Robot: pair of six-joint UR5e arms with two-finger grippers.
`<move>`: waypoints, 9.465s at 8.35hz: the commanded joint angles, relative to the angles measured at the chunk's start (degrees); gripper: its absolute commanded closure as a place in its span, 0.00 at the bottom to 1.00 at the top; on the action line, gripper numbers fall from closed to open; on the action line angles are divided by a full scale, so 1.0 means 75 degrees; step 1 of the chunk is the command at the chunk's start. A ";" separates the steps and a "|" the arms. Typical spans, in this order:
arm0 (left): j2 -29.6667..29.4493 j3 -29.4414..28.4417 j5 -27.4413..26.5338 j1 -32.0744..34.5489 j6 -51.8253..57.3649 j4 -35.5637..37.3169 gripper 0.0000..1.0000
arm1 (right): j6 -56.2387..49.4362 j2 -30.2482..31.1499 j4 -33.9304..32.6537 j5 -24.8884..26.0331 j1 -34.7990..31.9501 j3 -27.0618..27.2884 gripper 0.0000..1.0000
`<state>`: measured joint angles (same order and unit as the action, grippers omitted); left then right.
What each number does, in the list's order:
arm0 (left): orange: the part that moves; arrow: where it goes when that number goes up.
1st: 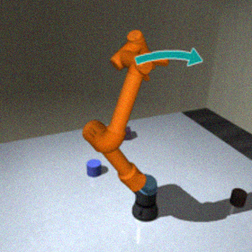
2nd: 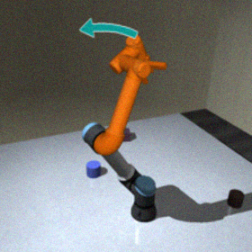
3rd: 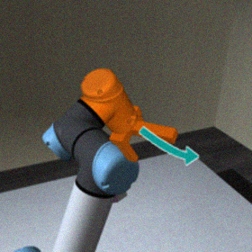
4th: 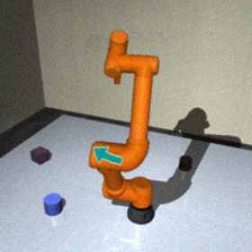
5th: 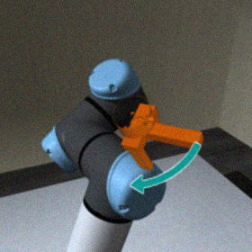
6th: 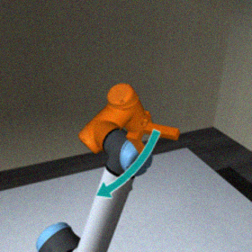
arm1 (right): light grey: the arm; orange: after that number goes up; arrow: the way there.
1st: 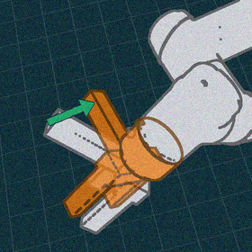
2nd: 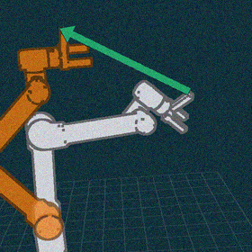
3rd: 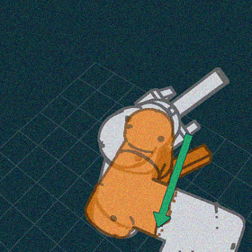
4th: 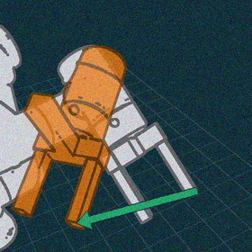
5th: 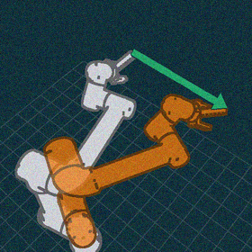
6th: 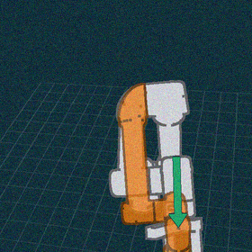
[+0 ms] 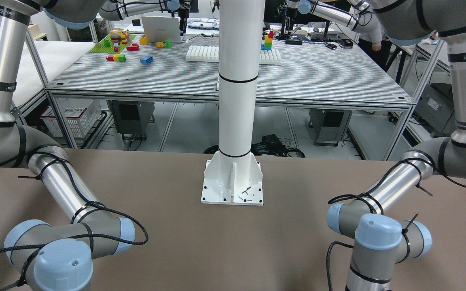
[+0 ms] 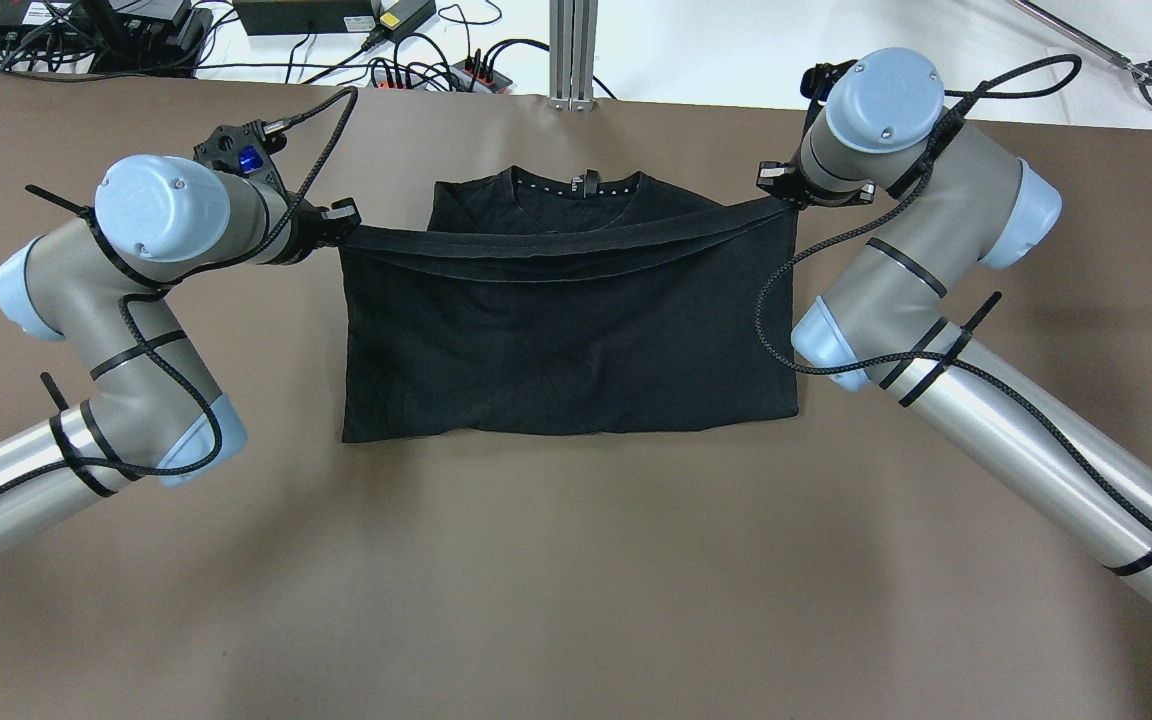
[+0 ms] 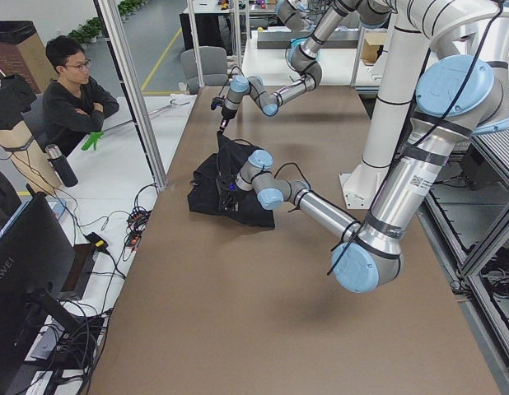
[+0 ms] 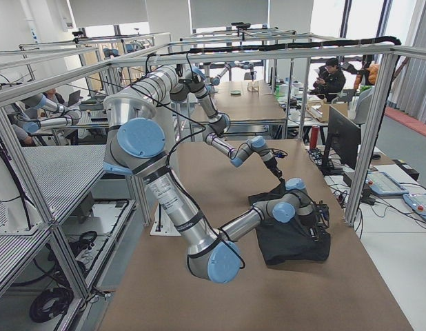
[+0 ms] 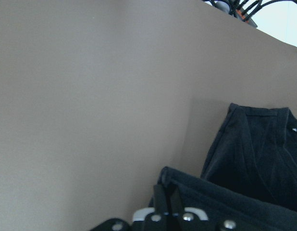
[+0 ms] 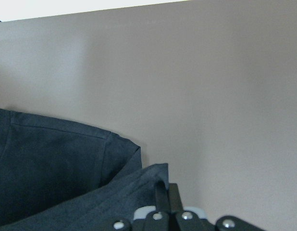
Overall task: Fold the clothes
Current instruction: 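Fold the hem toward the collar with both grippers and release, then move the right gripper to the folded shirt's near corner and grasp, then drag the shirt corner toward the robot with the right gripper, then grasp the shirt's opposite corner with the left gripper while right holds, then pull the held corner away from the robot with the left gripper while right holds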
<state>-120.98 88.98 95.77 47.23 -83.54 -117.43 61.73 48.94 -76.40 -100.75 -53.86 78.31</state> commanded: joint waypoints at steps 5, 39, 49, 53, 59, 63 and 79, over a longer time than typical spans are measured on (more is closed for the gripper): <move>-0.0966 -0.2417 0.0367 0.0370 0.0229 -0.1426 0.96 | 0.0090 0.0014 0.0390 0.0203 0.0150 -0.0387 0.98; -0.1423 -0.3144 0.1129 0.0781 0.0475 -0.2237 0.51 | 0.5212 0.4922 0.1537 -0.4353 0.4321 0.6351 0.64; 0.1127 0.0358 0.1668 -0.0518 -0.0931 -0.1519 0.52 | 0.5211 0.4596 0.1609 -0.2392 0.3994 0.6082 0.06; 0.1987 0.0570 0.1260 -0.1396 -0.1937 -0.2904 0.51 | 0.5199 0.4573 0.1609 -0.1696 0.4041 0.5859 0.06; 0.2337 0.0944 0.0942 -0.2008 -0.2454 -0.3080 0.51 | 0.5199 0.4561 0.1609 -0.1531 0.4076 0.5660 0.06; 0.2409 0.0934 0.0708 -0.2194 -0.2372 -0.3069 0.50 | 0.5199 0.4549 0.1620 -0.1531 0.4088 0.5660 0.06; -0.3853 -0.6159 0.1376 0.0277 -0.1083 -0.2940 1.00 | 0.5199 0.4362 0.1620 -0.1004 0.4088 0.5695 0.06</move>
<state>-138.28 55.34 107.01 48.82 -91.88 -139.45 100.72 82.06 -64.25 -108.39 -23.27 121.03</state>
